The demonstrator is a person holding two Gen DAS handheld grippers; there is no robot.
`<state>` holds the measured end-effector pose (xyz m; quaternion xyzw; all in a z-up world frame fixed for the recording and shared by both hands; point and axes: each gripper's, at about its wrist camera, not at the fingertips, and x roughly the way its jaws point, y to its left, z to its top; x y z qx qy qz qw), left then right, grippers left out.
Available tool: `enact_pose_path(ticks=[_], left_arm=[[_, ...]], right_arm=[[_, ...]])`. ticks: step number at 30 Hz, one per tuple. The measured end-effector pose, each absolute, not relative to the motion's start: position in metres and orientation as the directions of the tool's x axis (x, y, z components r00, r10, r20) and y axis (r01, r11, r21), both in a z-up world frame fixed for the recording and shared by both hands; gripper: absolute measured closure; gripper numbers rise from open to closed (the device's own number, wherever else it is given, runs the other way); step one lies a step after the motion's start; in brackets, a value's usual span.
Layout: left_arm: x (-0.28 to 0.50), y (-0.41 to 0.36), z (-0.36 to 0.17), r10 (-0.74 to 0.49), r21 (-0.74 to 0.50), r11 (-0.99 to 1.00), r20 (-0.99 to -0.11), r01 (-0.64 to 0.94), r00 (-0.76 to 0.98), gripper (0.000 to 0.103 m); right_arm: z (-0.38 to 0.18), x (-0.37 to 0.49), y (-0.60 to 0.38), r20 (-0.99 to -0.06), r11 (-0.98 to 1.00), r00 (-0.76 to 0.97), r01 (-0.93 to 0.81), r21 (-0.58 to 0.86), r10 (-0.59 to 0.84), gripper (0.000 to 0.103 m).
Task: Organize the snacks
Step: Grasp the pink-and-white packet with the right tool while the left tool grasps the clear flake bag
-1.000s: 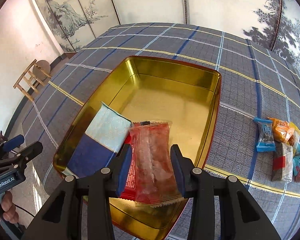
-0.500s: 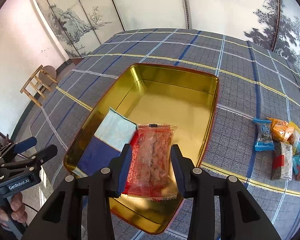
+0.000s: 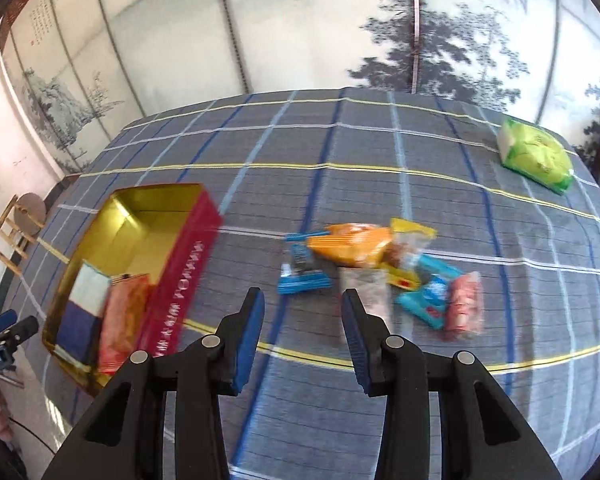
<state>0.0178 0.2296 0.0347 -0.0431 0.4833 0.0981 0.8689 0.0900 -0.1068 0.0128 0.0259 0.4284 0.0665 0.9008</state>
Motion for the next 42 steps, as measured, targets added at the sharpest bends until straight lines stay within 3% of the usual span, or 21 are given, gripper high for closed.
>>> enact_pose_path(ticks=[7,27,31,42], left_arm=[[0.03,0.193,0.047,0.084,0.004,0.989,-0.842,-0.15,0.532,0.021],[0.097,0.05,0.037,-0.052,0.001,0.994,-0.867,0.105,0.495,0.02],[0.101,0.025,0.025,-0.084,-0.012,0.988,-0.878,0.153,0.471,0.02],[0.115,-0.026,-0.004,-0.185,-0.108,0.972,-0.903,0.21,0.387,0.021]], right_arm=[[-0.013,0.089,-0.173,-0.811,0.999,0.585,0.01,0.047,0.032,0.061],[-0.053,0.123,-0.2,-0.792,0.997,0.608,0.003,0.075,0.058,0.062],[-0.055,0.124,-0.205,-0.769,0.999,0.638,-0.003,0.051,0.041,0.077],[-0.057,0.127,-0.278,-0.759,0.993,0.646,0.115,-0.005,-0.078,0.077]])
